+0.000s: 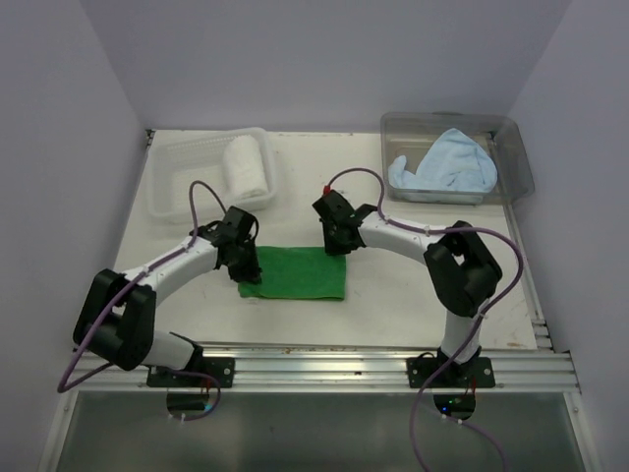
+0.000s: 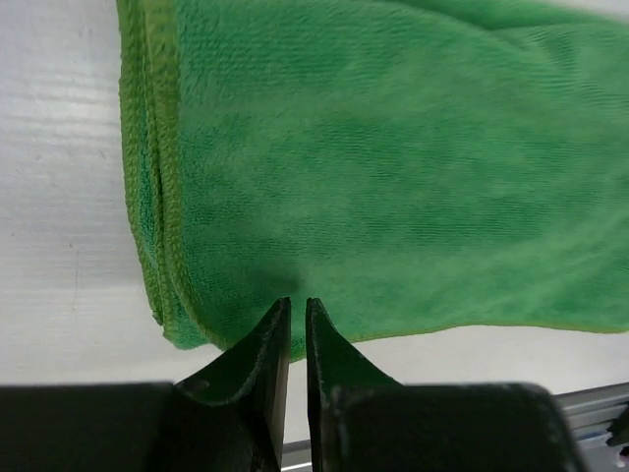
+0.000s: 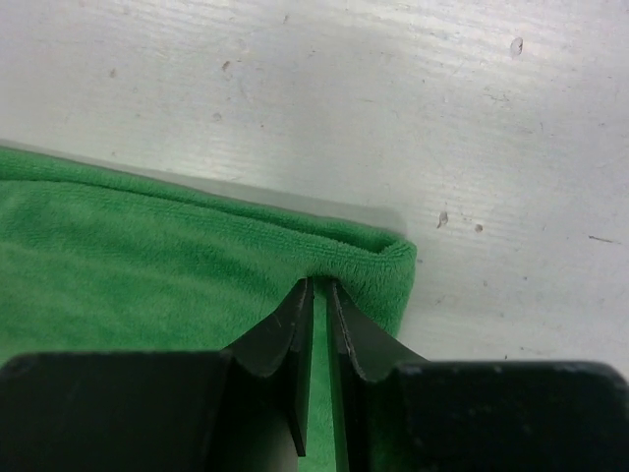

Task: Roll the towels
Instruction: Fold the towel

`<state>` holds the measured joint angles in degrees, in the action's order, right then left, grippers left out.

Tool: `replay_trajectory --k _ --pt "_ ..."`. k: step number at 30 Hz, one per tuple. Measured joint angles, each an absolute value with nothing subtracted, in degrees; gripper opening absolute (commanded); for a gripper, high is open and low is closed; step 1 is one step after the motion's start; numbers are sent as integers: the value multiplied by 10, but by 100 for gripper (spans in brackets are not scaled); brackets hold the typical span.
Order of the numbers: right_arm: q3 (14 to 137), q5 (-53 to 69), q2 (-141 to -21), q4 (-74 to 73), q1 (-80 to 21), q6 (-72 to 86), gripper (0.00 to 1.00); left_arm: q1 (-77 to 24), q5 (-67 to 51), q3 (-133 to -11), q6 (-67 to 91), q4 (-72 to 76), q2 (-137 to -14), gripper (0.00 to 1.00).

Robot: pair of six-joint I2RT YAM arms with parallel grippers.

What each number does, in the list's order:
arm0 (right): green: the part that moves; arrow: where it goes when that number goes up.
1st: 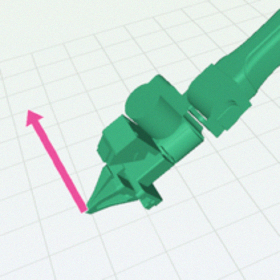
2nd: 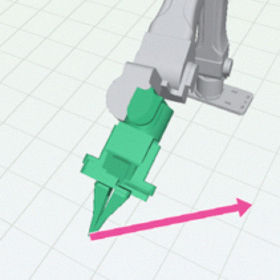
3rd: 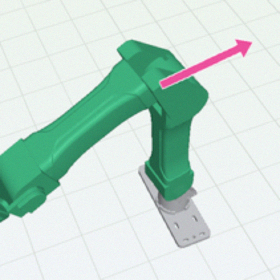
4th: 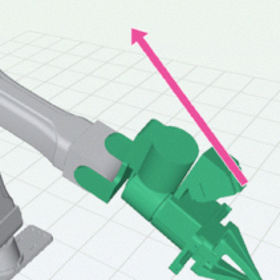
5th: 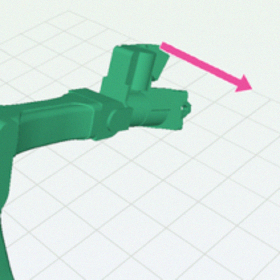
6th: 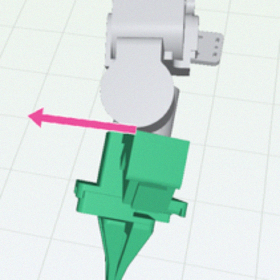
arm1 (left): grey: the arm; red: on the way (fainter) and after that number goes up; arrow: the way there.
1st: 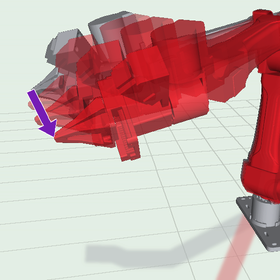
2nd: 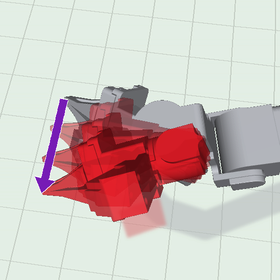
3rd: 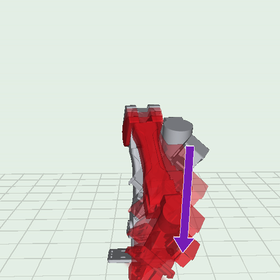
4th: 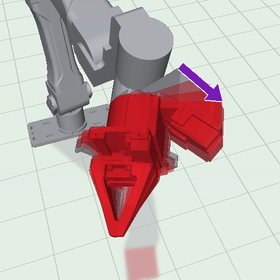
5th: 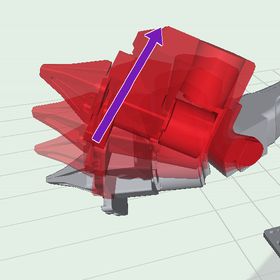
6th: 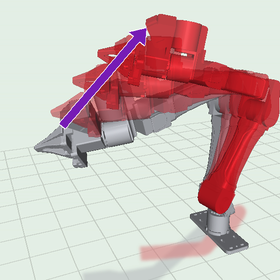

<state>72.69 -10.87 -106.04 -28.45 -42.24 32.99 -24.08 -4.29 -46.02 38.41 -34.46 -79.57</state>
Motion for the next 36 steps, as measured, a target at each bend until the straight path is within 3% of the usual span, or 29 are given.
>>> replay_trajectory --k 9,21,29,36 --pt "646 -133 -1042 -219 -412 330 13 -241 -31 -496 401 -357 -901 13" --pt "426 -141 -832 -208 -451 411 13 -256 -28 -736 366 -362 -1100 13" --pt "431 -134 -819 -238 -573 441 14 -272 1 -832 336 -374 -1162 14" --pt "462 -170 -783 -287 -580 432 20 -278 35 -838 307 -373 -1159 16"
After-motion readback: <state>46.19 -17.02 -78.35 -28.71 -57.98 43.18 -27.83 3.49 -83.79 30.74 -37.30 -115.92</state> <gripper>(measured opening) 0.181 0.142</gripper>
